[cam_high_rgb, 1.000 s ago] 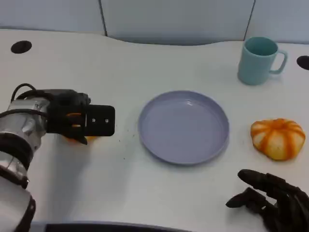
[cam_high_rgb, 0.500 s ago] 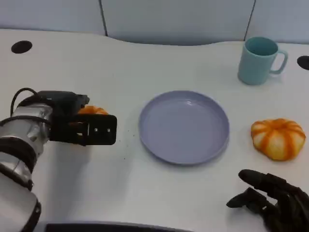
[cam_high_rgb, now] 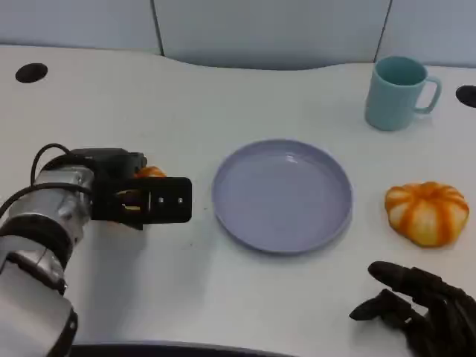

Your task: Grasp the bread from the table and place it into the plate.

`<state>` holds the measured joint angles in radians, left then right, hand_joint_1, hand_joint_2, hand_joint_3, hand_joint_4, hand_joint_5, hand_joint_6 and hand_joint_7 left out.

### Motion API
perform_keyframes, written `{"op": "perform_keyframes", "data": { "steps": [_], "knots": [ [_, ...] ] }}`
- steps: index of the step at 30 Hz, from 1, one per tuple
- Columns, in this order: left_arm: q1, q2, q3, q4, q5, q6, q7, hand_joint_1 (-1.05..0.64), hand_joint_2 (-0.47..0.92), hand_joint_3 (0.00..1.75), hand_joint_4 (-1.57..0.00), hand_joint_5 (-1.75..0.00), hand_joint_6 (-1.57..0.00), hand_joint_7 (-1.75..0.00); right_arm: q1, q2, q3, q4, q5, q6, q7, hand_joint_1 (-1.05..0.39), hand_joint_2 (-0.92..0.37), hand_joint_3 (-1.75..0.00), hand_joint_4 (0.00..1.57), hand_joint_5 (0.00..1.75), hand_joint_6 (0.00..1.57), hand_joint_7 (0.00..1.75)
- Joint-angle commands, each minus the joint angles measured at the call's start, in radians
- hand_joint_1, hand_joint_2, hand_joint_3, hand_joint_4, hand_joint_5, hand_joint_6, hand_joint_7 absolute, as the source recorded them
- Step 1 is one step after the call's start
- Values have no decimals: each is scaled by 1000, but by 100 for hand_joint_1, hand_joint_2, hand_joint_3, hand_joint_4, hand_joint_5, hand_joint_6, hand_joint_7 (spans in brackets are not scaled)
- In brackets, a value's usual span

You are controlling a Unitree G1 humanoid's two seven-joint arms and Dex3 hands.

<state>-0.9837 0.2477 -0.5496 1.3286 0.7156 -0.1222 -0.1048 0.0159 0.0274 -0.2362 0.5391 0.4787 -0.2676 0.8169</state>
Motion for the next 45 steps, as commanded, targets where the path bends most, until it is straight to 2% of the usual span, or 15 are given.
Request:
{"op": "perform_keyframes", "data": {
  "steps": [1,9,15,19,22,24,28,31,32,33,34,36,37,40,45],
  "knots": [
    [-15,6,5,10,-10,20,-26,-63,81,0,-13,-2,-20,-1,11,-20,-9,-2,9,5,2,-77,-92,-28,63,106,101,7],
    [2,0,-23,21,11,33,3,-62,82,0,-11,-1,-14,0,20,-17,-7,-17,7,11,-11,-78,-92,-29,63,107,102,8],
    [21,-8,-31,28,16,33,44,-62,81,0,-16,-3,-17,-1,31,-16,-2,-37,0,15,-25,-78,-92,-28,65,106,103,8],
    [27,-14,-38,32,28,37,79,-56,78,0,-31,-9,-32,-6,39,-18,0,-46,2,15,-24,-78,-92,-28,64,106,103,8],
    [39,-16,-44,32,39,32,147,-48,76,0,-54,-20,-58,-8,45,-19,-1,-51,3,14,-21,-78,-92,-29,64,107,102,8],
    [46,-16,-46,34,41,28,174,-45,75,0,-59,-25,-66,-8,52,-20,0,-60,1,20,-28,-78,-92,-29,64,107,102,8],
    [60,-16,-46,36,40,14,215,-38,75,0,-38,-91,-80,-6,60,-24,0,-74,5,35,-29,-79,-92,-28,64,108,102,8],
    [68,-11,-57,36,51,-6,252,-34,77,1,-37,-111,-85,-11,63,-23,-1,-78,4,36,-33,-79,-92,-28,64,108,103,9],
    [73,-10,-68,36,62,-9,278,-31,79,0,-42,-113,-85,-19,64,-23,-1,-78,3,34,-33,-79,-92,-28,64,108,102,9],
    [76,-10,-79,37,73,-9,300,-30,81,0,-47,-120,-78,-41,65,-23,-1,-80,2,34,-34,-78,-92,-28,64,108,102,8],
    [78,-12,-87,39,82,-5,309,-29,84,0,-49,-132,-66,-75,67,-24,0,-84,0,35,-37,-78,-92,-28,63,107,101,8],
    [81,-13,-88,40,83,-7,320,-27,88,0,-48,-150,-54,-107,71,-25,3,-90,-4,38,-42,-78,-92,-28,63,107,102,8],
    [83,-13,-86,41,81,-10,326,-24,89,0,-48,-165,-45,-138,72,-25,3,-92,-5,39,-44,-78,-92,-29,63,108,102,8],
    [90,-16,-80,40,75,-12,350,-21,91,0,-54,-174,-36,-169,73,-25,4,-91,-8,35,-46,-78,-92,-29,63,108,102,9],
    [100,-13,-56,38,54,-36,386,-20,92,5,-65,-175,-46,-174,74,-23,3,-94,-2,38,-46,-79,-92,-29,63,109,102,9]
  ]
}}
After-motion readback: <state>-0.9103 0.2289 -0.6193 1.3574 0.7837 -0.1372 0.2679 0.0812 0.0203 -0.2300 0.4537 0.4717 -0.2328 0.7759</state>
